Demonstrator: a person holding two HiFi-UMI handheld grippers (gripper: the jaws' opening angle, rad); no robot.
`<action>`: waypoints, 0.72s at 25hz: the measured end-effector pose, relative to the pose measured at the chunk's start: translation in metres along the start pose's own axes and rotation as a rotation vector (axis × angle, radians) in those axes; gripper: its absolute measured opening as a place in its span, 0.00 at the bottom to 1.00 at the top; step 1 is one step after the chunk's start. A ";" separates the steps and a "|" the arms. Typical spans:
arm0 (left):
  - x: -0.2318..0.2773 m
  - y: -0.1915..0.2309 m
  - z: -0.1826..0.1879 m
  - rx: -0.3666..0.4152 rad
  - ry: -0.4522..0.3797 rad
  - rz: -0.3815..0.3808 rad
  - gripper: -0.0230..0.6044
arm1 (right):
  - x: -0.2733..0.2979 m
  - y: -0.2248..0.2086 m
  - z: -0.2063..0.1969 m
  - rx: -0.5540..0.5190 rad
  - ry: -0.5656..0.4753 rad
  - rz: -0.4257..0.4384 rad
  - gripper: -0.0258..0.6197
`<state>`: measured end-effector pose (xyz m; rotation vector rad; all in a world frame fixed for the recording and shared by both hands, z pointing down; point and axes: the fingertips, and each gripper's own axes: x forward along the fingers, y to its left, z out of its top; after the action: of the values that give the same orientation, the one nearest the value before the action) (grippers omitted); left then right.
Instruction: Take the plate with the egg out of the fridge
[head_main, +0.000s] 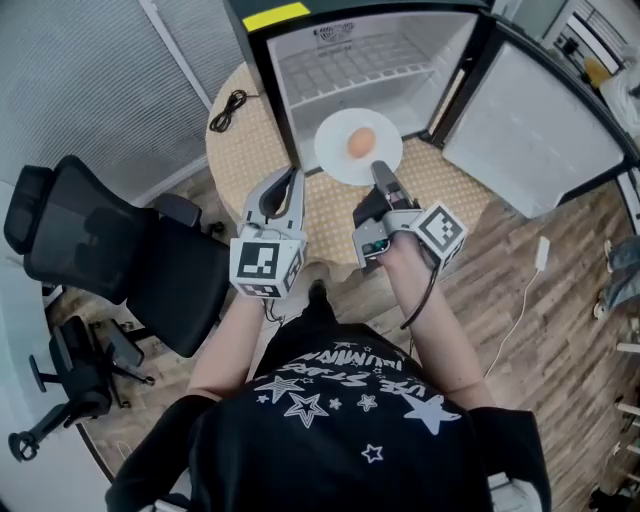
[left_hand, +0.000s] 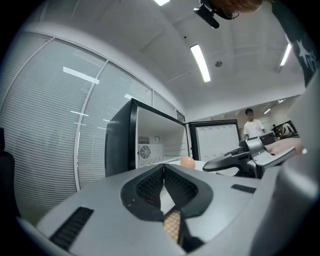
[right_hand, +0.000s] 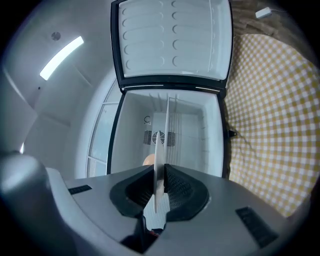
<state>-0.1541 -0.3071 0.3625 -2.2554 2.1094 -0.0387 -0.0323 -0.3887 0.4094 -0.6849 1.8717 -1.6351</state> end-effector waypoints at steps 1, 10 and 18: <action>-0.004 -0.007 0.001 -0.001 0.000 0.003 0.05 | -0.010 0.000 0.000 0.003 0.005 -0.002 0.13; -0.045 -0.054 0.000 -0.006 0.021 0.028 0.05 | -0.081 -0.004 0.002 0.004 0.014 -0.007 0.13; -0.066 -0.075 0.005 -0.041 0.020 0.029 0.05 | -0.113 -0.002 -0.001 -0.006 0.023 -0.012 0.13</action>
<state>-0.0834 -0.2360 0.3634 -2.2563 2.1719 -0.0177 0.0477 -0.3100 0.4199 -0.6835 1.8933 -1.6516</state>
